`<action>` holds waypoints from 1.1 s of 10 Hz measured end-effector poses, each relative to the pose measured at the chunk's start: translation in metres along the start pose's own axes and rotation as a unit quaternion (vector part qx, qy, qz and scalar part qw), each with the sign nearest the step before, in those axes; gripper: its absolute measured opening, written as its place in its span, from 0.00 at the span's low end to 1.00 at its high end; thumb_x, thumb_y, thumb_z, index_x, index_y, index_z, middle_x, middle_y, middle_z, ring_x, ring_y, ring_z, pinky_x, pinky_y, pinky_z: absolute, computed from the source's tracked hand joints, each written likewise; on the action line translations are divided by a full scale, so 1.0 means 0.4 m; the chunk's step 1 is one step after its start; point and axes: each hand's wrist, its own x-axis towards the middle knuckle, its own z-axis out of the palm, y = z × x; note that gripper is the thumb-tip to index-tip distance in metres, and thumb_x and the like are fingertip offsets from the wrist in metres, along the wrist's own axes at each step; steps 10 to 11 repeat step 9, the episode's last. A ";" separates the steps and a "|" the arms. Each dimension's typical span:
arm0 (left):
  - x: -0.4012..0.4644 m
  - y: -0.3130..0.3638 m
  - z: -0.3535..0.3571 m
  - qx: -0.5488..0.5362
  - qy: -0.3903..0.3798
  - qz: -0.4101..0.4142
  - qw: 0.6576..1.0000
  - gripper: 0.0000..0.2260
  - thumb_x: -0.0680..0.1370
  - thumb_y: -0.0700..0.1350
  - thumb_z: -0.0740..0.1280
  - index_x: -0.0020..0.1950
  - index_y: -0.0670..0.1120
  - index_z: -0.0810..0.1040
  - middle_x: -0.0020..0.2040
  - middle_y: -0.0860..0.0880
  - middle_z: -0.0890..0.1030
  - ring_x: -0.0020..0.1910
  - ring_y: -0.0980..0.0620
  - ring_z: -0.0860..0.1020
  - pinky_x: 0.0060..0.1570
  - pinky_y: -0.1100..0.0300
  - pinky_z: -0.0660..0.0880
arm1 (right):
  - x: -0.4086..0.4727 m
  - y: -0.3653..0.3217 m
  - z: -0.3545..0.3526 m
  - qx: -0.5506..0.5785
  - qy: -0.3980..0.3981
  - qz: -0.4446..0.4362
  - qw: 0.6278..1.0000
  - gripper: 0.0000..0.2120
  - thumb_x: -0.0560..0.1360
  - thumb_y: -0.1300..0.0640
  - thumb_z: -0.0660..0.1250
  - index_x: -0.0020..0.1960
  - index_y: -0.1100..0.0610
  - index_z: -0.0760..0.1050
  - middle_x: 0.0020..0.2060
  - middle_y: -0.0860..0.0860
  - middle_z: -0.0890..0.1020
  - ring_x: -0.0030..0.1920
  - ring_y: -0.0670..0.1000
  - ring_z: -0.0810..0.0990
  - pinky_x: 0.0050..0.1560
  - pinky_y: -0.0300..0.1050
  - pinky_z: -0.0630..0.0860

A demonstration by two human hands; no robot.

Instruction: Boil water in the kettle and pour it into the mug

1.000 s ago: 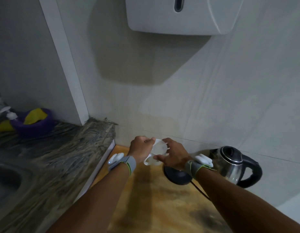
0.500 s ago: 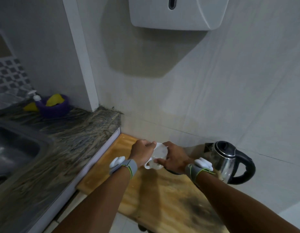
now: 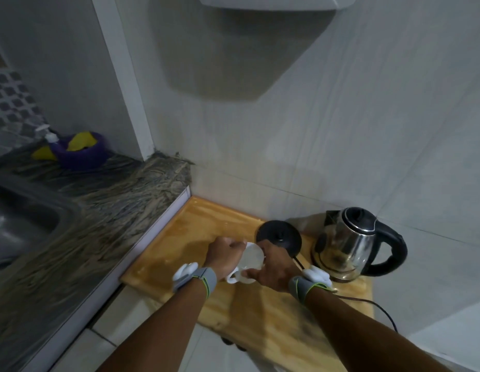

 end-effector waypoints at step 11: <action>-0.009 0.043 -0.021 0.034 0.000 0.010 0.999 0.16 0.82 0.55 0.66 0.50 0.43 0.84 0.53 0.44 0.86 0.57 0.41 0.83 0.54 0.55 0.75 | -0.013 -0.007 -0.033 0.050 0.013 0.054 0.997 0.41 0.61 0.29 0.71 0.66 0.49 0.66 0.58 0.48 0.79 0.53 0.49 0.78 0.49 0.42 0.77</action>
